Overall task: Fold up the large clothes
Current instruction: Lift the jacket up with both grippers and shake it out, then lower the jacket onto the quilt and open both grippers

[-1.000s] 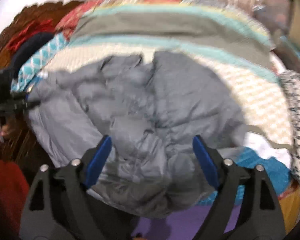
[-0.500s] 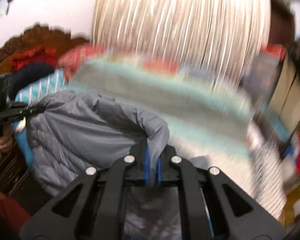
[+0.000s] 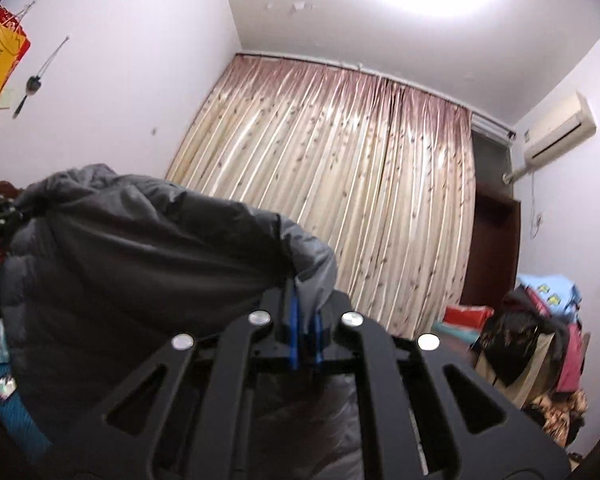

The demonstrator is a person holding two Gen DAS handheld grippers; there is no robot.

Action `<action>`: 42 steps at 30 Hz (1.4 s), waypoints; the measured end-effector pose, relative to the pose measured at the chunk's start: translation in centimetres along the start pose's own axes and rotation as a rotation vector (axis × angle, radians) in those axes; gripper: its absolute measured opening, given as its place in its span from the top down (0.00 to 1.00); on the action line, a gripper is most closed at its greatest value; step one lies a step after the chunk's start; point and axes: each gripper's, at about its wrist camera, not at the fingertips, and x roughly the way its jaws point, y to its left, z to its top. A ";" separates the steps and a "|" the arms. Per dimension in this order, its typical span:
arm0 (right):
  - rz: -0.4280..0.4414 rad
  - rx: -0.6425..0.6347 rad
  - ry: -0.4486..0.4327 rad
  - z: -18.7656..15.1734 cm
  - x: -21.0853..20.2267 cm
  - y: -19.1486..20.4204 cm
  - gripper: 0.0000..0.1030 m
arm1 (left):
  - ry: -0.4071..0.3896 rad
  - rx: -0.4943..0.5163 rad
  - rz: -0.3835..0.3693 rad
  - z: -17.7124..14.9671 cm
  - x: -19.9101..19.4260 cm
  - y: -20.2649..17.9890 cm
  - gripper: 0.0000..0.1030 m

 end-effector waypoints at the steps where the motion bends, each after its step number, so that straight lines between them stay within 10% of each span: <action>1: -0.005 -0.005 0.001 0.5 0.4 -0.1 0.95 | -0.004 0.015 0.018 0.6 0.4 -0.1 1.00; 9: 0.032 0.024 0.201 -5.4 7.9 1.0 0.95 | 0.188 0.082 0.061 -4.6 9.6 0.7 1.00; 25: -0.022 0.057 0.821 -39.9 33.3 4.5 0.95 | 0.767 0.180 0.077 -38.2 33.6 -5.2 1.00; 28: 0.044 0.077 1.008 -48.5 35.8 6.3 0.75 | 1.034 0.261 0.123 -48.0 35.9 -7.7 1.00; 29: 0.078 0.117 1.088 -51.7 36.2 6.7 0.54 | 1.110 0.291 0.134 -50.5 35.7 -8.1 1.00; 32: 0.099 0.251 1.109 -55.3 35.1 5.7 0.43 | 1.251 0.335 0.132 -56.6 33.6 -9.1 1.00; 37: 0.028 0.379 1.047 -56.3 30.1 0.2 0.39 | 1.209 0.392 0.129 -57.9 29.7 -8.5 1.00; 42: -0.027 0.401 1.162 -59.7 21.6 -3.8 0.39 | 1.127 0.362 0.071 -54.8 29.0 -7.5 1.00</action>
